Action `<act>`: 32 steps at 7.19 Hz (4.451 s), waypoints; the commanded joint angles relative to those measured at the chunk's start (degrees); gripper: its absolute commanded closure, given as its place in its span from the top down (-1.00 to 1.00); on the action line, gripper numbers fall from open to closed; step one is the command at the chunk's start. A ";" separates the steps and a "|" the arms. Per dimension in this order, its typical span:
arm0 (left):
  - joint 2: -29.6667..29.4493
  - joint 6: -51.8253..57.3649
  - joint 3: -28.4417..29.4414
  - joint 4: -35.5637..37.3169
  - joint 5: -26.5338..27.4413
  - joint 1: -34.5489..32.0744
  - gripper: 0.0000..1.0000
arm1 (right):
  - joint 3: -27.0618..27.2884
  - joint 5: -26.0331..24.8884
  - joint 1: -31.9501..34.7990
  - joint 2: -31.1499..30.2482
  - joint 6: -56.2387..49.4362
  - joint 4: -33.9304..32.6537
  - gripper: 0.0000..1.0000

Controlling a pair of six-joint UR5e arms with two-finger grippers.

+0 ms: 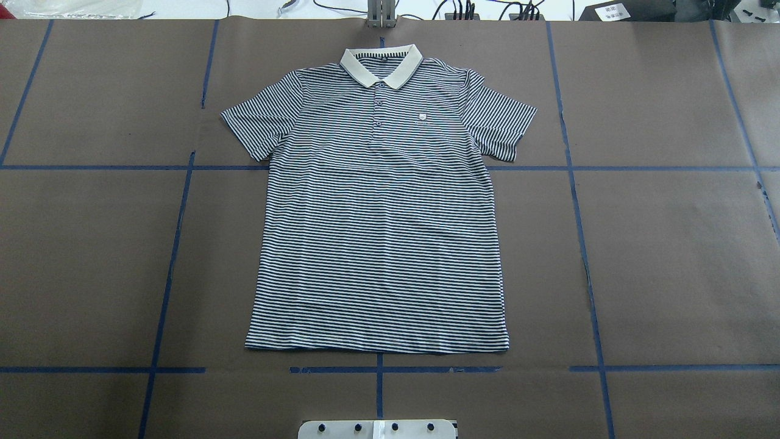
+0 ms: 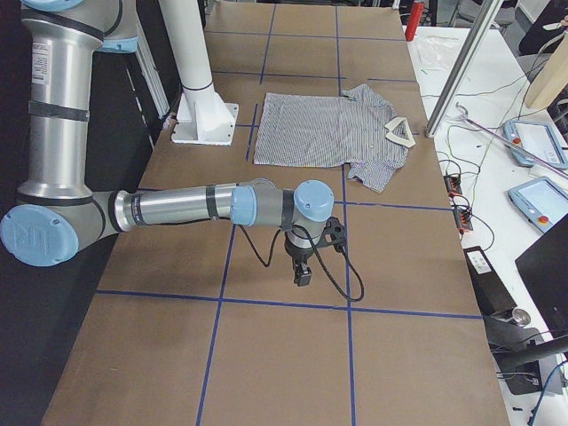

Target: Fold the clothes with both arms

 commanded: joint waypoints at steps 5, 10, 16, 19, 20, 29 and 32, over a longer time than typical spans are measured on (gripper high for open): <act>-0.18 0.20 -0.05 -0.38 1.04 0.80 1.00 | 0.26 0.13 0.05 0.01 0.60 0.53 1.00; -0.18 0.20 -0.48 -0.64 0.17 1.06 1.00 | 0.09 1.36 -2.74 0.71 1.21 3.50 1.00; -0.09 -0.24 -0.75 -6.96 -8.89 1.06 1.00 | -22.60 1.45 -21.20 29.84 57.36 32.42 1.00; 0.52 -0.15 0.22 -12.94 -8.63 1.06 1.00 | -35.82 -12.66 -28.76 40.49 84.39 47.02 0.98; 0.61 0.02 0.65 -13.03 -8.37 1.06 1.00 | -39.16 -15.75 -30.00 43.49 88.80 47.02 0.89; 0.70 -0.24 1.27 -13.21 -8.80 1.06 1.00 | -48.25 -21.23 -31.42 46.77 88.93 46.76 0.40; 0.70 -0.15 1.27 -13.21 -8.80 1.06 1.00 | -48.86 -21.23 -31.42 47.12 88.93 46.76 0.09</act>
